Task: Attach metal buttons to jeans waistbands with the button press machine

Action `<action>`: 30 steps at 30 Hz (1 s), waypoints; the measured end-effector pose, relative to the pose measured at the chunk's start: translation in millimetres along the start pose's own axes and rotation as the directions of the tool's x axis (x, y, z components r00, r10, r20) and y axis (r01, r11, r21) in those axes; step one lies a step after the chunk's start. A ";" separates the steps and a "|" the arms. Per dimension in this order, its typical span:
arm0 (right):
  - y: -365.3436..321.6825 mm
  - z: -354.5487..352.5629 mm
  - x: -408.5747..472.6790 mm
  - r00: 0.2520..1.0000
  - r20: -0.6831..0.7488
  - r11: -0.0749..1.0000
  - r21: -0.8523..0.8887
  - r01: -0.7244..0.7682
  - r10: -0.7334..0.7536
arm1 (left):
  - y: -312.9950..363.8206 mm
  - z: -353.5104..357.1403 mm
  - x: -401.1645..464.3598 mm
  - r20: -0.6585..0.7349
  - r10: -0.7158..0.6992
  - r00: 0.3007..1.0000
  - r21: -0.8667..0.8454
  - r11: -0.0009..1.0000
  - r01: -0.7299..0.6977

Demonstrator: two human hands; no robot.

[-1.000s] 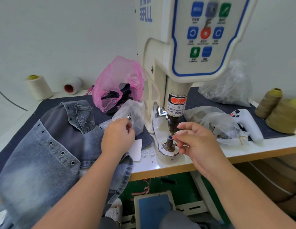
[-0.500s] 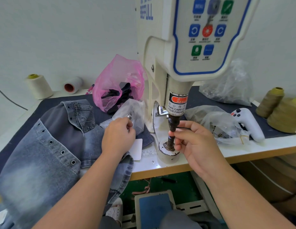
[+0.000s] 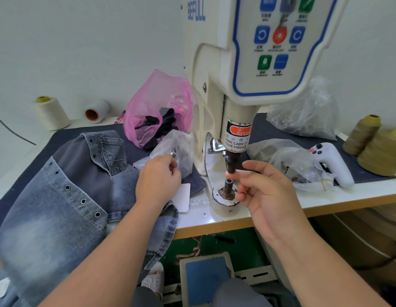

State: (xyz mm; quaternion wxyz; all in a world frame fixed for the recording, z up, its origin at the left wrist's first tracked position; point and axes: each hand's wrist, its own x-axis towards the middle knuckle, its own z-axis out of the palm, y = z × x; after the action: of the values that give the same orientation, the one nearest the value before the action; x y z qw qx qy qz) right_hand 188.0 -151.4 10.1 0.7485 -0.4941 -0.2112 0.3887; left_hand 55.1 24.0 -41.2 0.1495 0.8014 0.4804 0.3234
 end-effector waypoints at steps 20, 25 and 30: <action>-13.9 1.9 -14.0 0.945 0.028 0.853 0.422 -0.307 0.326 | 2.7 -1.4 -1.5 0.019 -0.003 1.000 0.022 1.000 0.003; -17.4 3.3 -17.6 0.952 0.003 0.893 0.348 -0.287 0.305 | 9.9 -12.5 -1.1 0.085 0.006 0.996 -0.015 1.000 -0.005; -15.6 0.5 -20.1 0.955 -0.020 0.917 0.287 -0.277 0.295 | 19.9 -47.4 12.7 0.172 0.054 0.984 0.122 0.990 -0.075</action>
State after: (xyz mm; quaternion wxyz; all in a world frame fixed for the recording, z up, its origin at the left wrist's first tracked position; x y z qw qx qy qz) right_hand 181.2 -170.3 25.7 0.7525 -0.4200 -0.0559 0.5043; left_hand 41.3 21.9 9.8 0.1274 0.8490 0.4595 0.2277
